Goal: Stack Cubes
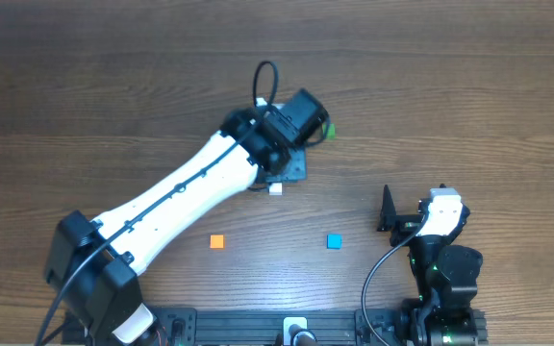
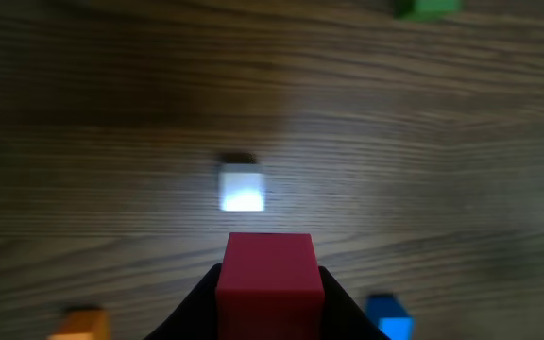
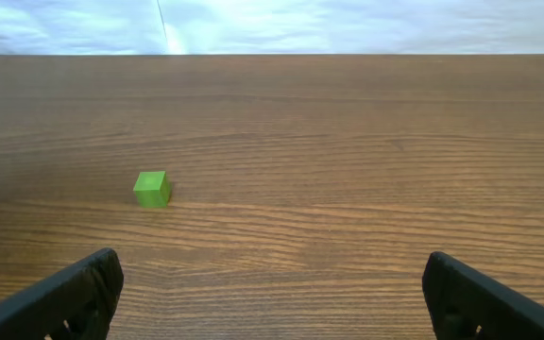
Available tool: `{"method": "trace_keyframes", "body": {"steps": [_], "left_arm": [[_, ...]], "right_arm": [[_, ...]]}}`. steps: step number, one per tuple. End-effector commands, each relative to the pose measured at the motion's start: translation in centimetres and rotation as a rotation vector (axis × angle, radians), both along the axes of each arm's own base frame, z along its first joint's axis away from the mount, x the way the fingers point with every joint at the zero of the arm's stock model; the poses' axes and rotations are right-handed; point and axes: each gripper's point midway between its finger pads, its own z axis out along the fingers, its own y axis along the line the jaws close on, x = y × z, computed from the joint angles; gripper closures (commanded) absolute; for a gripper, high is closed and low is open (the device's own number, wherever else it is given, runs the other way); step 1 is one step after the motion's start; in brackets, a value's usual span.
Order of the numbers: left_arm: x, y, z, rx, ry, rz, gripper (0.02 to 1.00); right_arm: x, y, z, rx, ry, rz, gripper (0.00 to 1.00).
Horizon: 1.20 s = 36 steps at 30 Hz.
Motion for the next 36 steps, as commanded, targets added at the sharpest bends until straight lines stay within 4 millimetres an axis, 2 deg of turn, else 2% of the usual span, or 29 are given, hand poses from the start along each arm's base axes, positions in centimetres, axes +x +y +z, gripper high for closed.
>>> {"method": "trace_keyframes", "body": {"steps": [1, 5, 9, 23, 36], "left_arm": [[-1.4, 0.5, -2.9, 0.038, 0.03, 0.045, 0.976], [-2.0, 1.3, -4.6, 0.059, 0.043, 0.066, 0.976], [-1.5, 1.4, -5.0, 0.073, 0.026, 0.075, 0.976], [-0.6, 1.8, -8.9, 0.132, 0.069, 0.096, 0.978], [0.3, 1.3, -9.5, 0.125, 0.046, 0.061, 0.98]], "right_arm": [[0.0, 0.0, -0.2, -0.002, 0.0, 0.003, 0.007], [0.0, 0.0, -0.2, -0.003, 0.0, 0.003, 0.009], [0.0, 0.0, -0.2, -0.002, 0.0, 0.003, 0.007], [0.0, 0.0, -0.2, -0.002, 0.0, 0.003, 0.009], [0.0, 0.0, -0.2, -0.002, 0.0, 0.003, 0.007]]}}
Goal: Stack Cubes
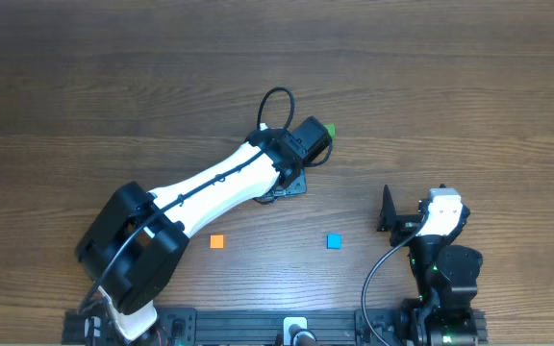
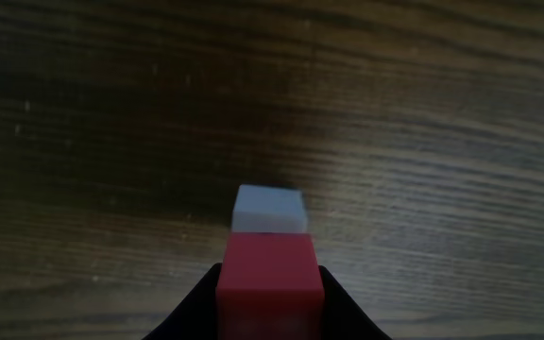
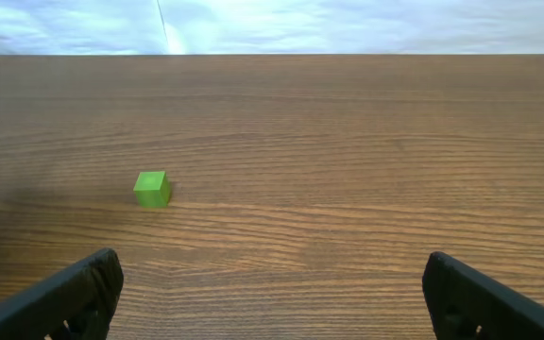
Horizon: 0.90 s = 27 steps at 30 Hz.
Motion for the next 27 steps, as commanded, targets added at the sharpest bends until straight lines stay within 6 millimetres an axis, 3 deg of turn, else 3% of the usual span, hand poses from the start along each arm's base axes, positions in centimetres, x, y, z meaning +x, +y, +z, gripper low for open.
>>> {"method": "trace_keyframes", "body": {"steps": [1, 27], "left_arm": [[0.4, 0.5, -0.8, 0.026, -0.002, -0.016, 0.978], [0.4, 1.0, -1.8, 0.042, 0.026, -0.009, 0.956]], "right_arm": [[0.0, 0.0, -0.2, -0.002, 0.0, 0.003, 0.009], [0.0, 0.0, -0.2, -0.002, 0.0, 0.003, 0.009]]}}
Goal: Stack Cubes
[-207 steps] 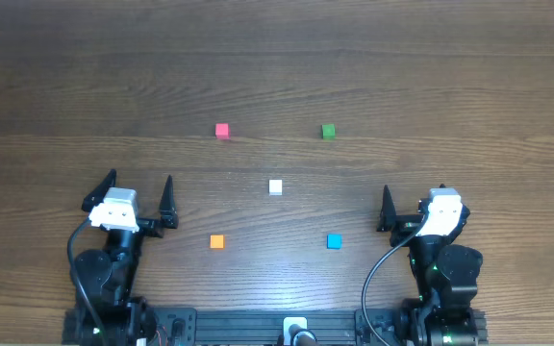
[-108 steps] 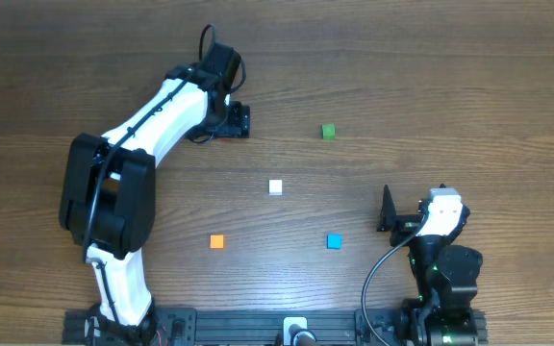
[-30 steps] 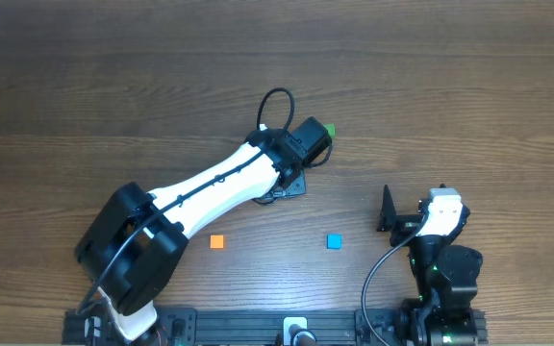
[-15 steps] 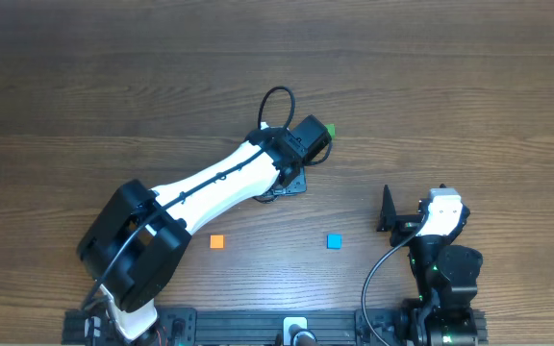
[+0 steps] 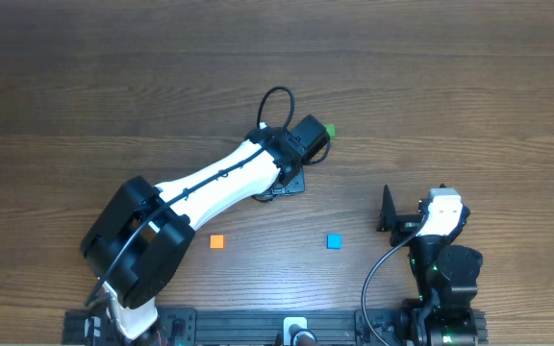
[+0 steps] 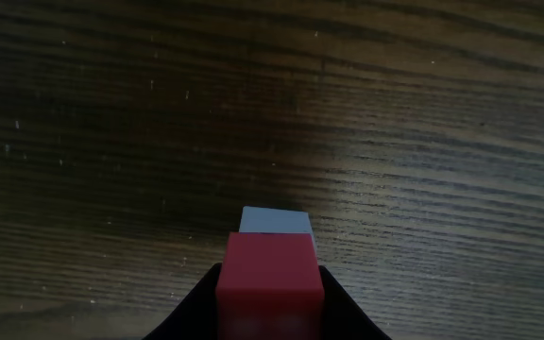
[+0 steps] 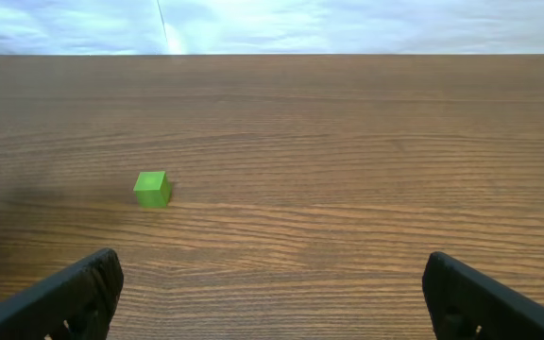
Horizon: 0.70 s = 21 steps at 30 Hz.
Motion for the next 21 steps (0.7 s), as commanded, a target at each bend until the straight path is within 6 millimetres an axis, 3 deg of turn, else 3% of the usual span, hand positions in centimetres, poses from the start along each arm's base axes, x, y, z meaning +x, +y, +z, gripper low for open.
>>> {"method": "trace_keyframes", "body": {"steps": [1, 6, 11, 13, 15, 16, 21], "left_arm": [[0.0, 0.6, -0.8, 0.027, 0.014, -0.003, 0.921], [-0.1, 0.6, -0.8, 0.024, 0.017, -0.003, 0.671], [-0.1, 0.6, -0.8, 0.024, 0.017, -0.003, 0.557], [-0.1, 0.5, -0.8, 0.023, 0.017, -0.003, 0.43], [0.1, 0.3, 0.2, 0.001, -0.001, -0.004, 0.18], [0.4, 0.0, 2.7, -0.047, -0.05, -0.004, 0.02], [0.5, 0.0, 8.9, -0.156, -0.167, -0.007, 0.02]], "right_arm": [[0.0, 0.0, -0.2, -0.002, 0.0, 0.003, 0.009], [0.0, 0.0, -0.2, -0.002, 0.0, 0.003, 0.007], [0.0, 0.0, -0.2, -0.002, 0.0, 0.003, 0.007], [0.0, 0.0, -0.2, -0.002, 0.0, 0.003, 0.007], [0.0, 0.0, -0.2, -0.003, 0.0, 0.003, 0.009], [0.0, 0.0, -0.2, -0.002, 0.0, 0.003, 0.007], [0.0, 0.0, -0.2, -0.002, 0.0, 0.003, 0.007]]}}
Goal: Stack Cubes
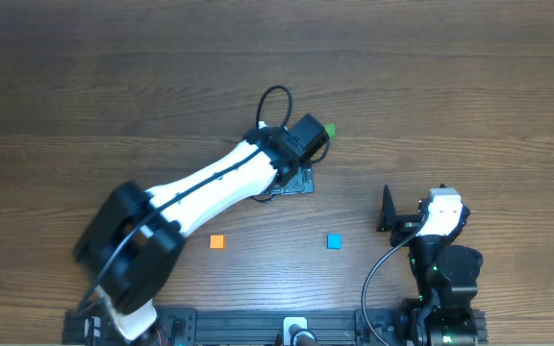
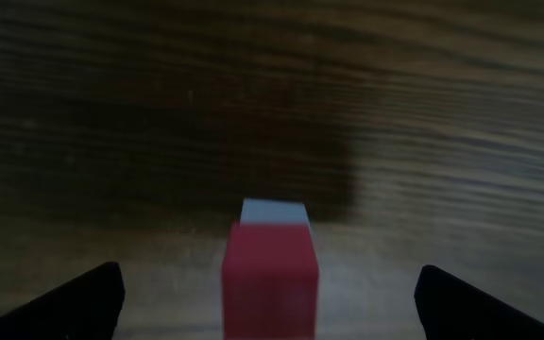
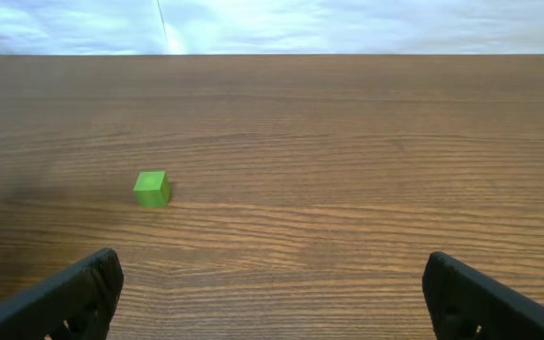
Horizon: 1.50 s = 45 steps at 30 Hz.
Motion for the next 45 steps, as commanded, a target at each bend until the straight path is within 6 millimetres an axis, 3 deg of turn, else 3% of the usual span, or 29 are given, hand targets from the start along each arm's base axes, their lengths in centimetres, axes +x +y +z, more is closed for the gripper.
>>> {"method": "trace_keyframes", "body": {"steps": [1, 2, 3, 7, 11, 14, 19, 22, 32, 44, 45], "left_arm": [[0.3, 0.4, 8.5, -0.138, -0.159, 0.003, 0.02], [-0.5, 1.7, 10.6, -0.138, -0.188, 0.01, 0.023], [-1.0, 2.6, 11.3, -0.127, -0.195, 0.013, 0.02], [-4.0, 6.6, 11.3, -0.073, -0.191, 0.023, 0.018], [-7.1, 10.0, 7.7, -0.036, -0.113, 0.046, 0.02], [-9.2, 11.9, 2.7, -0.072, -0.026, 0.095, 0.02], [-10.6, 12.1, -0.9, -0.106, 0.017, 0.095, 0.02], [-11.0, 12.0, -1.7, -0.117, 0.029, 0.092, 0.02], [-12.1, 12.2, -3.6, -0.052, 0.095, 0.041, 0.027], [-11.1, 11.7, -4.3, -0.036, 0.071, -0.04, 0.023], [-11.1, 11.7, -4.4, -0.034, 0.073, -0.04, 0.06]], "right_arm": [[0.0, 0.0, -0.2, -0.002, 0.0, 0.003, 0.007], [0.0, 0.0, -0.2, -0.002, 0.0, 0.003, 0.007], [0.0, 0.0, -0.2, -0.002, 0.0, 0.003, 0.009], [0.0, 0.0, -0.2, -0.002, 0.0, 0.003, 0.009], [0.0, 0.0, -0.2, -0.002, 0.0, 0.003, 0.009], [0.0, 0.0, -0.2, -0.002, 0.0, 0.003, 0.009], [0.0, 0.0, -0.2, -0.002, 0.0, 0.003, 0.009], [0.0, 0.0, -0.2, -0.002, 0.0, 0.003, 0.007], [0.0, 0.0, -0.2, -0.002, 0.0, 0.003, 0.007], [0.0, 0.0, -0.2, -0.002, 0.0, 0.003, 0.007], [0.0, 0.0, -0.2, -0.002, 0.0, 0.003, 0.007]]}}
